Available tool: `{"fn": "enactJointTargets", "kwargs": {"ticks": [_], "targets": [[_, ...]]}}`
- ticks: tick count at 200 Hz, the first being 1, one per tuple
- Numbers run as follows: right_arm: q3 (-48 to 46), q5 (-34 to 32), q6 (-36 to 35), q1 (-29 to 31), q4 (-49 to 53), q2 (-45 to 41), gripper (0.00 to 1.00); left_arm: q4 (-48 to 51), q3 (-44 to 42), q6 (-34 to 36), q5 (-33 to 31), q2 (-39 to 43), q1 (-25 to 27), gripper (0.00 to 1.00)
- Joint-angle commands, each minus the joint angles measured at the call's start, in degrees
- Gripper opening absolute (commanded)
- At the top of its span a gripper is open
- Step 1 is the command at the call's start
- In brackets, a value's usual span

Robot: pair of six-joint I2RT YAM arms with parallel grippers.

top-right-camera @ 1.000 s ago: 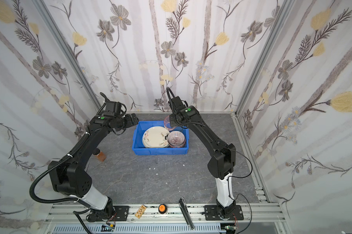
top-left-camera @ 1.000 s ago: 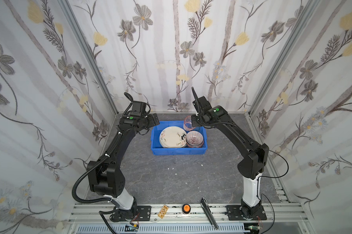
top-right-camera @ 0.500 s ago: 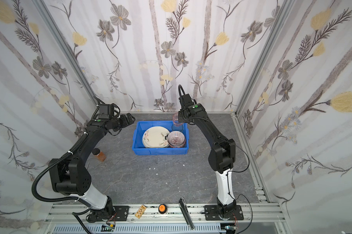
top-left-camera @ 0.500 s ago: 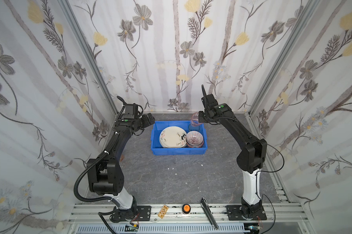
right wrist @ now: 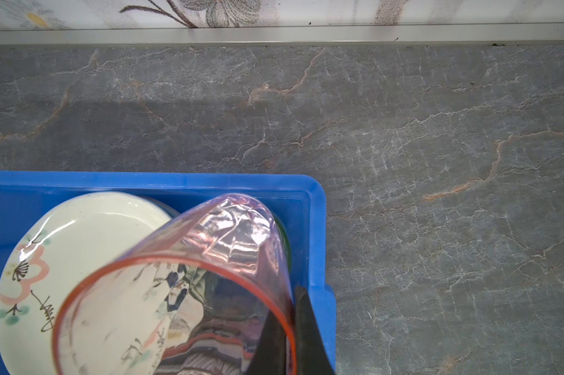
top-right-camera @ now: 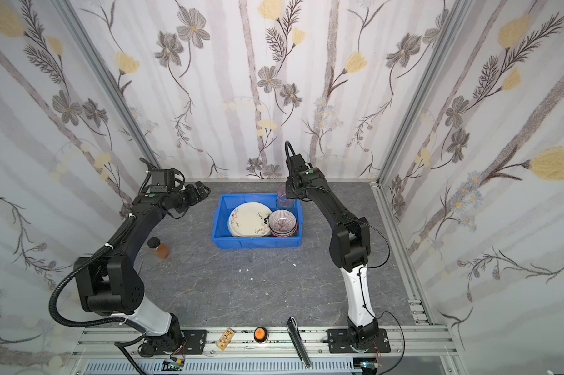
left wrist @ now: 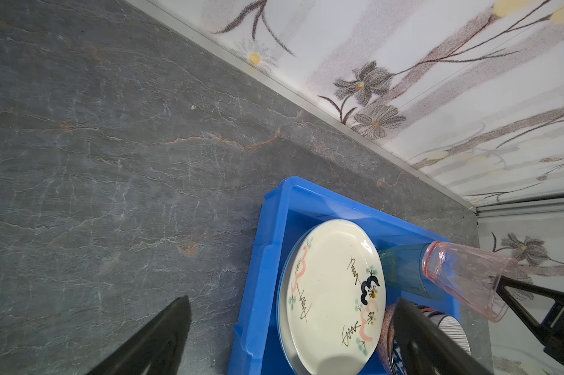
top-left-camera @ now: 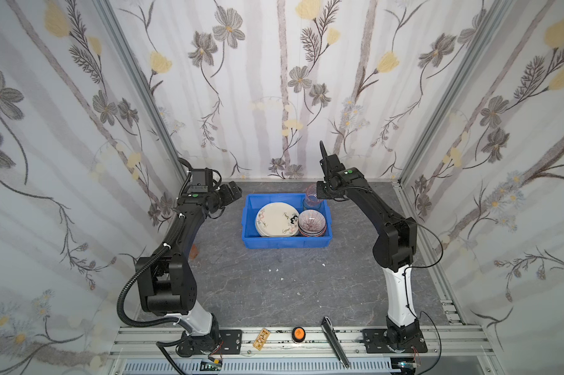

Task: Place the mixed dishes into the plastic bin
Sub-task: 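Lower the pink-rimmed cup beside the green tumbler with the right gripper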

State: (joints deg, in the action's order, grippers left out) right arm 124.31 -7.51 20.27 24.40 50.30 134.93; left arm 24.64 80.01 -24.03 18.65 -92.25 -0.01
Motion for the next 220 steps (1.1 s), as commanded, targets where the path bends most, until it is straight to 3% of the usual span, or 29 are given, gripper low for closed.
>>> {"fn": "enactJointTargets", "kwargs": {"ticks": [1,146,220], "targets": [[0.52,-1.20,-0.59,-0.28,-2.77,0.60,0.00,-1.67,-0.18,-0.47,0.99,-0.13,-0.23,1.00],[0.49,-4.73,-0.68,0.11,-2.32,5.93,0.00,-1.70,-0.64,-1.11,2.20,-0.31,-1.13,1.00],[0.43,-5.40,-1.02,0.11,-1.25,3.87,0.00,-1.75,-0.77,-1.35,2.61,-0.58,-1.23,1.00]]}}
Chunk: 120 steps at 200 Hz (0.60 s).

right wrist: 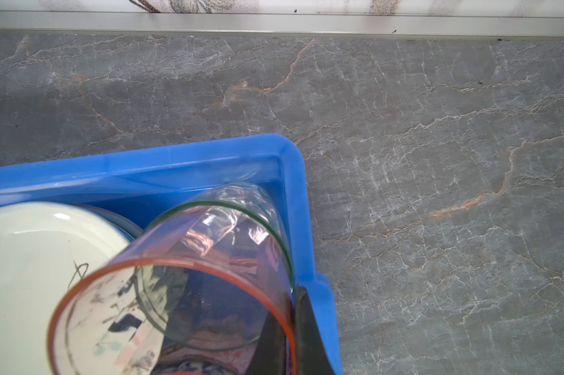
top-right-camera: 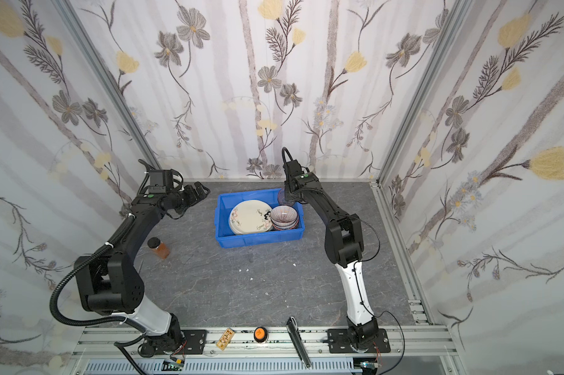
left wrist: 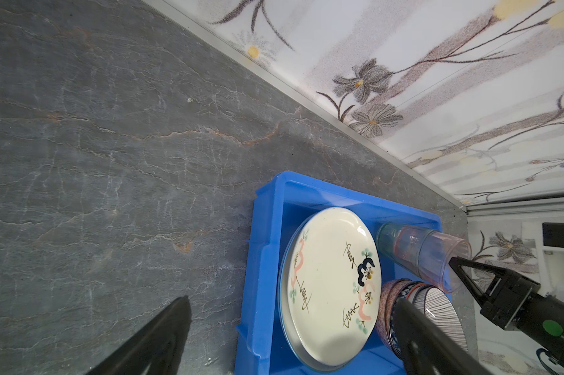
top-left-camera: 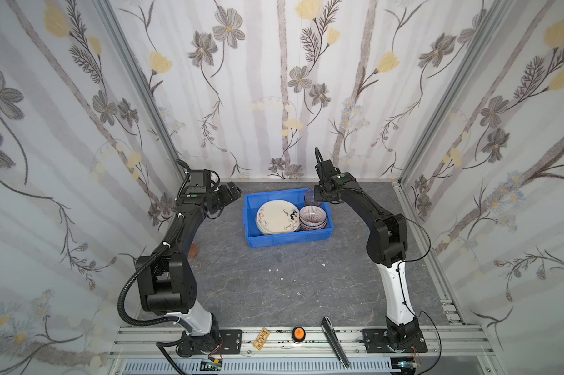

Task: Place the mixed dishes into the plastic bin
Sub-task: 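Lower the pink-rimmed cup beside the green tumbler with the right gripper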

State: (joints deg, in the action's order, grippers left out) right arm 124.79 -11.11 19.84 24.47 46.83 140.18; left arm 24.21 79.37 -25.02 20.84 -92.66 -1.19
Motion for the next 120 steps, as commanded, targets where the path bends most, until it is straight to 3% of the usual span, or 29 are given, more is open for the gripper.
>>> {"fn": "enactJointTargets", "kwargs": {"ticks": [1,120], "targets": [[-0.06,-1.80,-0.59,0.05,2.22,-1.39,0.00,-1.33,-0.12,-0.37,0.38,-0.16,-0.09,1.00],[4.32,-0.93,-0.93,-0.90,1.86,0.87,0.00,-1.27,-0.27,-0.39,0.43,-0.23,-0.04,1.00]]}}
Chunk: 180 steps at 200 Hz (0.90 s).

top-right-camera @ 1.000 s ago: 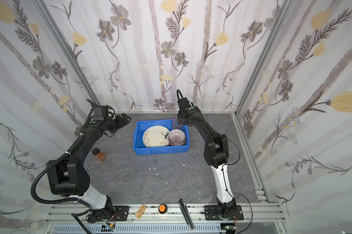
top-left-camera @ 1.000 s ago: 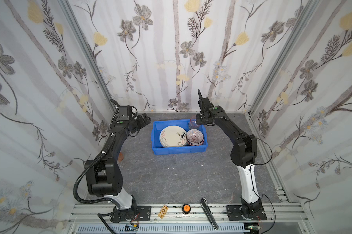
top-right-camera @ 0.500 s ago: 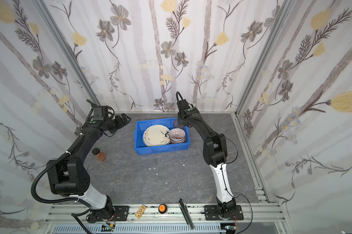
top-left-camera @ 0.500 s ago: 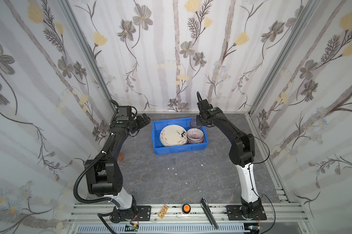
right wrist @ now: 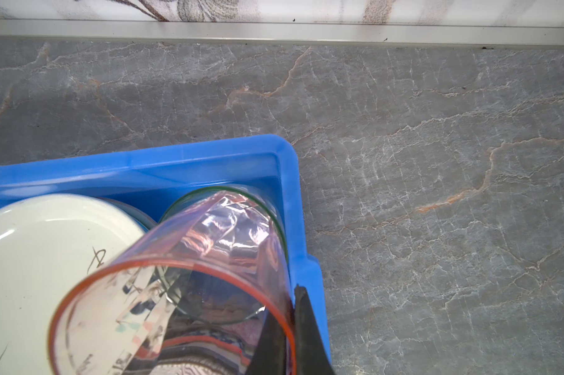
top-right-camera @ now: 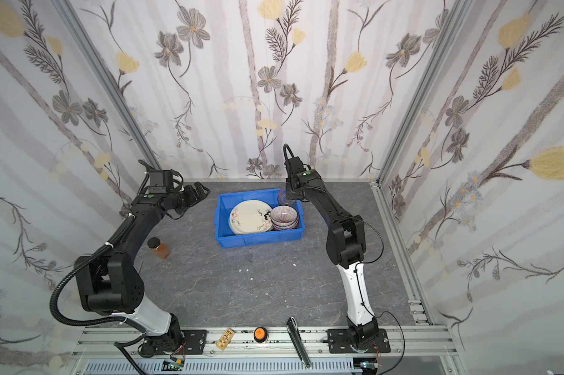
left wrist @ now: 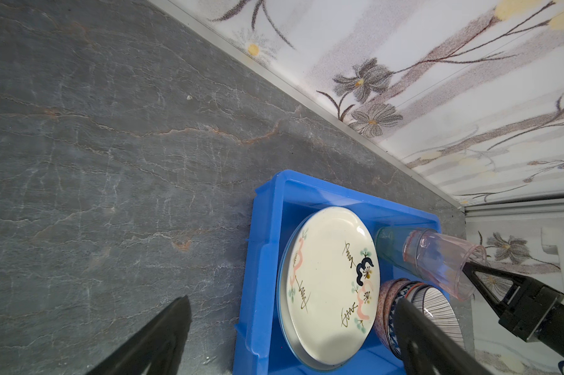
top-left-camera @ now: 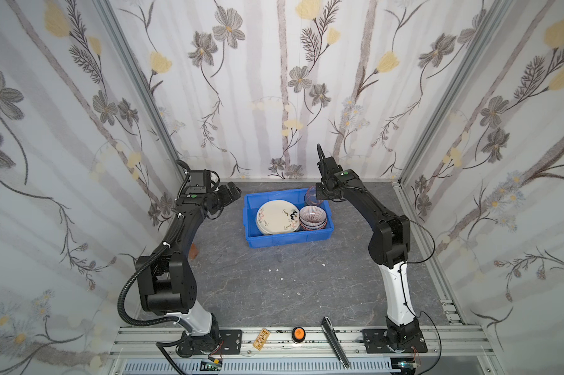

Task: Place the mixed dishes into the plastic bin
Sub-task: 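Lower the pink-rimmed cup beside the green tumbler with the right gripper, then open the right gripper and raise it off the cup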

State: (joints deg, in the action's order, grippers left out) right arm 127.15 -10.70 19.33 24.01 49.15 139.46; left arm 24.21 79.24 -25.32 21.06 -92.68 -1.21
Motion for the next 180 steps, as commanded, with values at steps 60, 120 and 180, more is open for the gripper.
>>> {"fn": "enactJointTargets", "kwargs": {"ticks": [60,120,180], "targets": [[4.68,-0.87,-0.57,-0.95,-0.26,5.55,0.00,-1.27,-0.14,-0.08,0.15,-0.57,-0.07,1.00],[4.68,-0.01,-0.81,-0.89,-0.19,7.75,0.03,-1.28,-0.14,-0.08,0.25,-0.83,-0.19,1.00],[4.68,0.66,-0.70,-0.81,-1.54,6.30,0.25,-1.27,-0.18,-0.15,0.35,-0.92,-0.18,1.00]]}}
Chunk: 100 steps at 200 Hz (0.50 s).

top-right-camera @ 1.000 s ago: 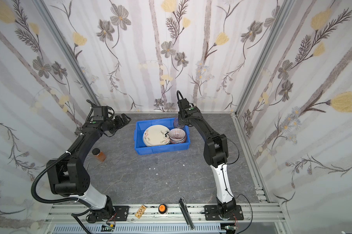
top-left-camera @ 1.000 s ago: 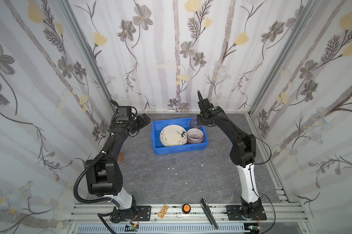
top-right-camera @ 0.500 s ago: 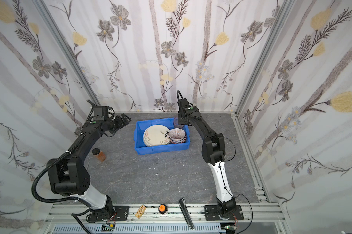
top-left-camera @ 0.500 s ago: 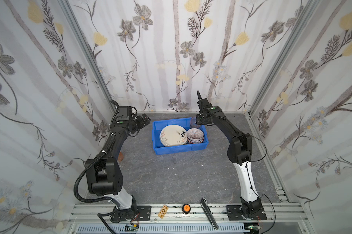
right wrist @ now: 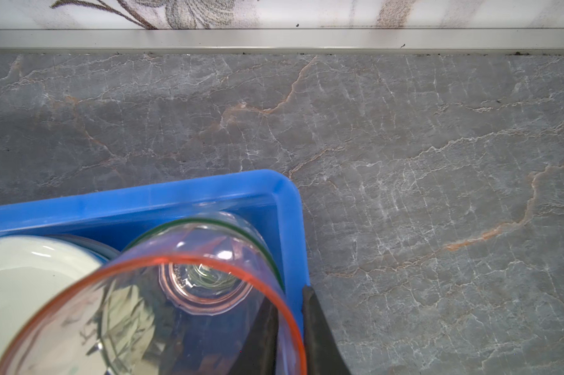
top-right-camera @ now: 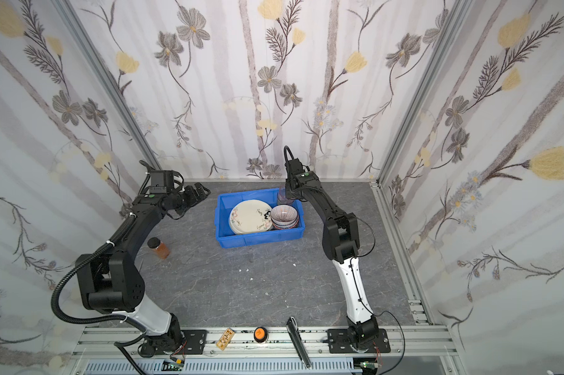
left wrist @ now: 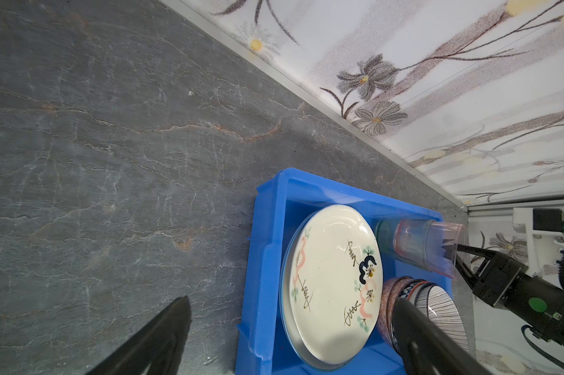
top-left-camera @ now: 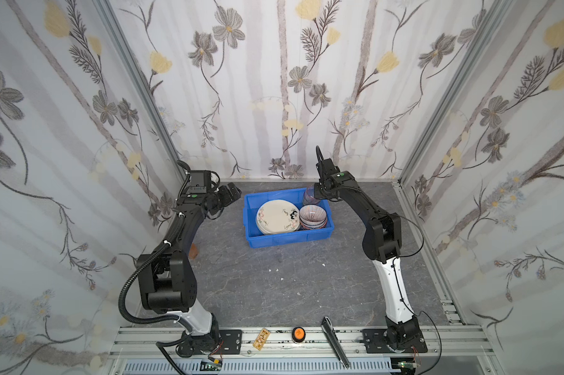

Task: Place the mixed dishes into the plastic bin
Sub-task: 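Open the right gripper and raise it off the cup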

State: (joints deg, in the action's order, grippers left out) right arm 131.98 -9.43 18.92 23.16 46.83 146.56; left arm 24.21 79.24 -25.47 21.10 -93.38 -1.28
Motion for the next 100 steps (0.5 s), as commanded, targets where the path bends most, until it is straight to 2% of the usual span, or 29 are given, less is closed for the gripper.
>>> {"fn": "enactJointTargets", "kwargs": {"ticks": [1,38,100], "targets": [[-0.15,-0.60,-0.28,0.00,0.79,-0.86,0.25,-1.27,-0.16,-0.01,0.32,-0.22,-0.12,1.00],[-0.16,-0.68,-0.20,0.19,-0.22,-3.66,0.27,-1.27,-0.21,0.01,0.40,-0.19,-0.08,1.00],[-0.19,-0.68,-0.02,0.40,-0.77,-6.97,0.37,-1.31,-0.23,-0.01,0.46,-0.18,-0.12,1.00]]}}
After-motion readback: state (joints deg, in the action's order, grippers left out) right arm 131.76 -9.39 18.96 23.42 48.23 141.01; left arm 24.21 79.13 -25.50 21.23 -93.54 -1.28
